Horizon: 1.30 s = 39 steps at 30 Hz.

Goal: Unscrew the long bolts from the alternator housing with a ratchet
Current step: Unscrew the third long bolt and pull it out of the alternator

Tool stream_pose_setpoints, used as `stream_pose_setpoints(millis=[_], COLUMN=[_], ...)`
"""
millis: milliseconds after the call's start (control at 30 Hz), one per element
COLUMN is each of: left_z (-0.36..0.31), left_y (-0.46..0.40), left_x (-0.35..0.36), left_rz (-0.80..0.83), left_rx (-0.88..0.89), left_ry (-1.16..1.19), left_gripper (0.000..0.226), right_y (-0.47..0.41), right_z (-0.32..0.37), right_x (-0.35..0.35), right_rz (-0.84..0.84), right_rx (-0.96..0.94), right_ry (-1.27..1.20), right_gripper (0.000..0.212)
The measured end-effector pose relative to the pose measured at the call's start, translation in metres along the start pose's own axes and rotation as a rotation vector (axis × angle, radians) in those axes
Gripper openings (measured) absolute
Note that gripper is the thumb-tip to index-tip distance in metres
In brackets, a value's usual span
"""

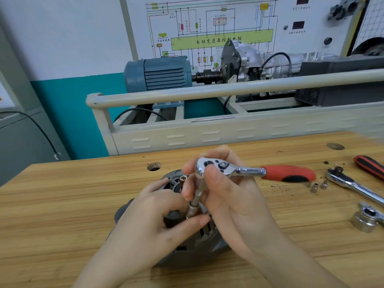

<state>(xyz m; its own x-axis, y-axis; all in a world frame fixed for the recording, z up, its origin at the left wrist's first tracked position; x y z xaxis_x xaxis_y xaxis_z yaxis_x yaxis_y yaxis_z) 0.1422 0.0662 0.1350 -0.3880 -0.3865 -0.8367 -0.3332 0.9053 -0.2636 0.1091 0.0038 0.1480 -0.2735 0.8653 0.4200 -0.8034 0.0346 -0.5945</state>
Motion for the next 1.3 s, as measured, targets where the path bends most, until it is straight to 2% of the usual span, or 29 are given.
stream_pose_setpoints(millis=[133,333,433,633,733,800,867,933,1067,1200,1300], left_z=[0.0,0.002,0.002,0.006,0.003,0.002,0.002,0.001,0.004,0.002,0.0], left_y=[0.001,-0.002,-0.001,0.001,0.0,-0.001,-0.001,-0.001,-0.001,-0.001,0.0], left_x=[0.003,-0.005,-0.008,-0.006,0.0,0.001,-0.004,-0.006,-0.006,-0.005,-0.002], left_rz=[0.082,-0.074,-0.116,-0.088,-0.006,0.009,-0.058,-0.107,-0.119,-0.068,-0.014], left_rx=[0.03,-0.01,-0.021,-0.041,-0.01,-0.007,-0.009,-0.012,-0.029,-0.004,0.03], left_ry=[0.022,-0.033,-0.044,0.038,-0.005,-0.019,-0.031,-0.046,-0.026,0.015,0.05], left_gripper=[0.057,0.027,0.028,0.039,0.047,0.041,0.028,0.026,0.03,0.046,0.048], right_y=[-0.001,-0.001,0.0,-0.001,-0.001,-0.001,-0.002,-0.001,0.001,-0.001,0.0], right_z=[-0.005,-0.002,0.003,-0.002,-0.005,-0.007,-0.006,-0.003,0.001,-0.002,-0.007], right_x=[0.0,-0.007,-0.01,-0.008,-0.009,-0.009,-0.008,-0.009,-0.01,-0.002,-0.004], right_rz=[0.005,-0.032,-0.057,-0.042,-0.044,-0.043,-0.043,-0.06,-0.062,0.01,0.0], right_rx=[0.046,0.011,-0.025,0.01,0.033,0.043,0.03,-0.003,-0.025,0.0,0.029], right_ry=[-0.011,-0.04,-0.006,-0.024,-0.054,-0.071,-0.086,-0.091,-0.043,-0.045,-0.082], right_gripper=[0.028,0.025,0.028,0.024,0.027,0.029,0.028,0.026,0.031,0.027,0.028])
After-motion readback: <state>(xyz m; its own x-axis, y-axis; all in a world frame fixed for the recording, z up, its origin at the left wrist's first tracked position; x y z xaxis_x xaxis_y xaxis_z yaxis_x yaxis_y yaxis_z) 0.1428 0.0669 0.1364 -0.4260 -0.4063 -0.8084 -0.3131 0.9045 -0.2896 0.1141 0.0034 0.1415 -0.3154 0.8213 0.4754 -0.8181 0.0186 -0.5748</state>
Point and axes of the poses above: each hand's wrist, its own y-axis away from the middle knuckle, its own x-axis out of the palm, z = x × y, the point moved 10 cm from there along -y, towards the middle knuckle, and after that the axes turned 11 degrees about z, right-handed, at the moved point
